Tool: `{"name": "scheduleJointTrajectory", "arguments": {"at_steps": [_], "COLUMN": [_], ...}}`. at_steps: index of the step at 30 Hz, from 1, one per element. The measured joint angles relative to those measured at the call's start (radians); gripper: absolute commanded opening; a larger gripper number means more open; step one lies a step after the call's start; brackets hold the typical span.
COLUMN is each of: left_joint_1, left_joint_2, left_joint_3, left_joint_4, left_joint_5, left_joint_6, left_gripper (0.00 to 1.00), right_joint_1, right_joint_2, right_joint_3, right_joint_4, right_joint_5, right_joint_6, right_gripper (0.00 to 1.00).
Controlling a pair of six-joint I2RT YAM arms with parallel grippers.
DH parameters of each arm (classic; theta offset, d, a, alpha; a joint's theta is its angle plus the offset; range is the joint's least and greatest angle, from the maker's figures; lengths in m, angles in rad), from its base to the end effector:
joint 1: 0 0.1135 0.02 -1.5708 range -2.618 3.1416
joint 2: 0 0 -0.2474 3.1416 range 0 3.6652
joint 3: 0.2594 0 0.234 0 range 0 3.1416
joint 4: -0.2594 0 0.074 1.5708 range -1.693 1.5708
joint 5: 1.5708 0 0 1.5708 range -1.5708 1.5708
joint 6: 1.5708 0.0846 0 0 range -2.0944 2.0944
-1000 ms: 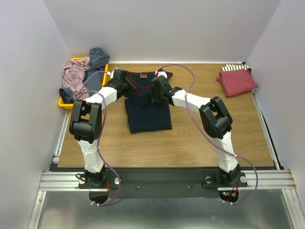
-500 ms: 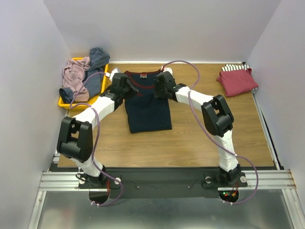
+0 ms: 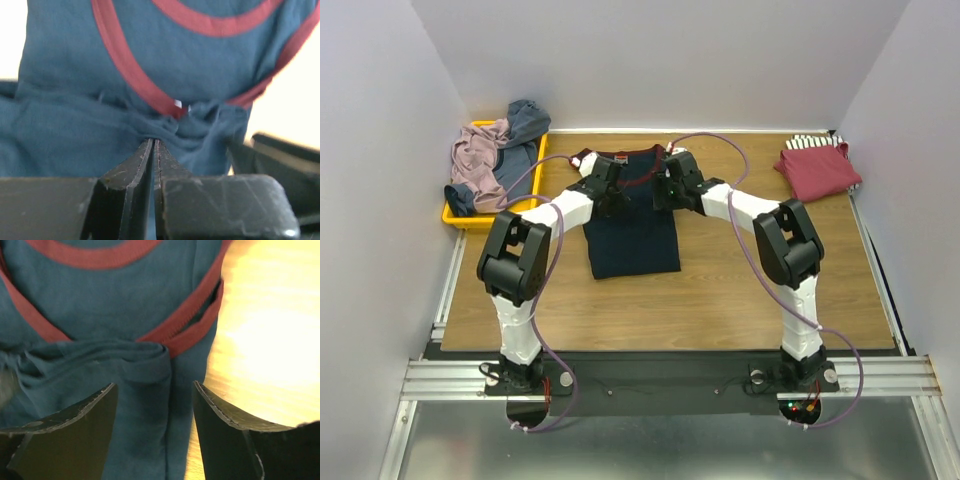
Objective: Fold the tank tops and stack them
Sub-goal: Fold the tank top
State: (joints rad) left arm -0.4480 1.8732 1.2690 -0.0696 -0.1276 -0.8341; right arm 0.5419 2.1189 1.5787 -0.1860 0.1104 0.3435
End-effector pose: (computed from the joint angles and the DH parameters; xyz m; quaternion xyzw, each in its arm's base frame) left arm 0.3988 -0.1797 0.1720 -0.1997 0.8773 -0.2127 0.3812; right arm 0.4263 0.2457 0.1548 -0.0677 0.9085 0.1298 0.3913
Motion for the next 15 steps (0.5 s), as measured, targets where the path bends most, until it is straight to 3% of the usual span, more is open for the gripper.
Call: {"name": "scheduleJointTrajectory", "arguments": {"at_steps": [4, 8, 15], "left_joint_1": [0.005, 0.005, 0.005], "left_joint_2": [0.068, 0.098, 0.121], "left_joint_3": [0.078, 0.105, 0.131], "left_joint_4": [-0.013, -0.028, -0.042], "left_joint_5": [-0.024, -0.035, -0.04], "left_joint_6": [0.0, 0.0, 0.005], "left_gripper": [0.17, 0.16, 0.16], "right_joint_1": [-0.018, -0.031, -0.037], "right_joint_2": [0.0, 0.0, 0.023], "right_joint_3": [-0.023, -0.023, -0.023], "right_joint_4": [0.016, 0.046, 0.09], "right_joint_5": [-0.053, -0.095, -0.142], "right_joint_6": [0.0, 0.0, 0.004], "right_gripper": [0.63, 0.54, 0.52]}}
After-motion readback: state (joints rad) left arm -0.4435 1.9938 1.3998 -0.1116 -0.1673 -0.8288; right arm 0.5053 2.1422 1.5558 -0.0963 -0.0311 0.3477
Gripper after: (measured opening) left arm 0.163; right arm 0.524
